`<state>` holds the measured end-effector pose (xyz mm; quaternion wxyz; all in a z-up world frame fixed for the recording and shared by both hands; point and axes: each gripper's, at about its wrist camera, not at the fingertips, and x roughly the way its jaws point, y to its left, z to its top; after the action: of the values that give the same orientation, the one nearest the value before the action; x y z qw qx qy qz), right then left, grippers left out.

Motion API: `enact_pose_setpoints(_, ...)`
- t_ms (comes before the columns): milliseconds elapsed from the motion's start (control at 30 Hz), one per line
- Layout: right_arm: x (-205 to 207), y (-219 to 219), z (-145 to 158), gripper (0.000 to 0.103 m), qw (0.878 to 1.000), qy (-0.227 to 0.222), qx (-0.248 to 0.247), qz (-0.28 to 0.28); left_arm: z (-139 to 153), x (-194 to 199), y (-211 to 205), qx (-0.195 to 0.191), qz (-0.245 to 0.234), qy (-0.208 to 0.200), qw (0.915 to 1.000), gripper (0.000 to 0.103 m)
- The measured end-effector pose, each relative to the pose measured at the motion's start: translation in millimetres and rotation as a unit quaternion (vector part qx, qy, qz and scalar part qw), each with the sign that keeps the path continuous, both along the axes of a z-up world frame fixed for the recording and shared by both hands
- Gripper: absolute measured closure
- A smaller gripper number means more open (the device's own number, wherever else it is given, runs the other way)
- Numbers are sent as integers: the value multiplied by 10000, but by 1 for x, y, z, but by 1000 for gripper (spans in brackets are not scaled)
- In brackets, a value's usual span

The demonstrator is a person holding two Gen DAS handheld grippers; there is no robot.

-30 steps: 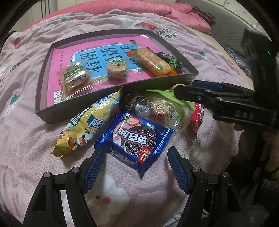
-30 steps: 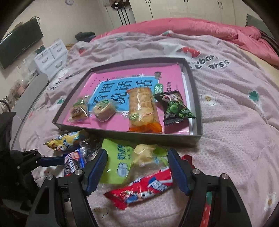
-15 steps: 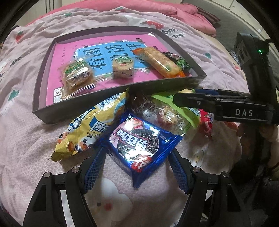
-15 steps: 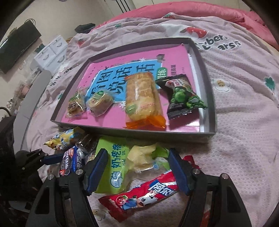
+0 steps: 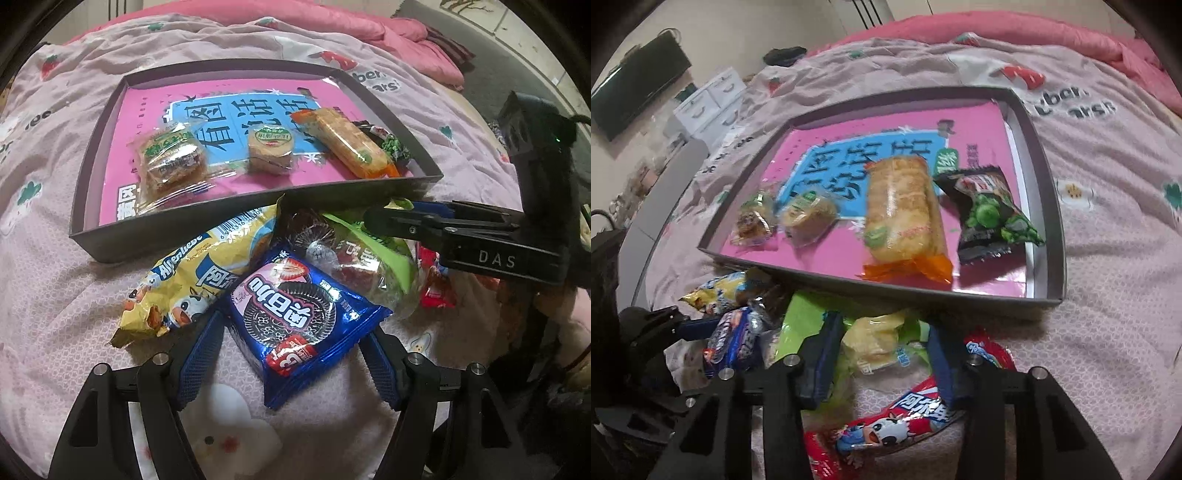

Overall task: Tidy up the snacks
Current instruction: 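Grasp the blue cookie pack with the left gripper while the right grasps the green-and-yellow bag, then lift the blue cookie pack over the tray with the left gripper while the right carries the green bag there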

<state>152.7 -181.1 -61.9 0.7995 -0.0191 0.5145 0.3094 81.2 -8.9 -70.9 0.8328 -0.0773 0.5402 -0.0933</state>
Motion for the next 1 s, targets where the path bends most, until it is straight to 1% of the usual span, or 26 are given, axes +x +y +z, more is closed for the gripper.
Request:
enact_pose_setpoints(100,-6,-1,4,63,9999,-79,43,45,1,-2,-1,70,-9,-7,10000,41)
enact_pose_setpoints(200,-11,-5,10,64,9998,-155,128,38,3,-3,-1,89,-24,-33,10000,45)
enact_pose_setpoints(300,-15,-11,15,64,9995,-191,255,14,5,-4,1,56,-21,-42,10000,48)
enact_pose_setpoints(367,-17,-16,18,64,9992,-191,358,-40,7,-5,3,21,7,-47,10000,53)
enact_pose_setpoints(667,-19,-31,33,64,9960,-332,792,-235,13,-10,2,-42,-39,-82,9999,53)
enact_pose_setpoints(933,-22,-35,47,64,9919,-551,1117,-239,34,-20,3,-78,-30,-296,9995,53)
enact_pose_setpoints(1000,-22,-35,50,64,9915,-611,1126,-241,38,-23,3,-43,-29,-347,9994,53)
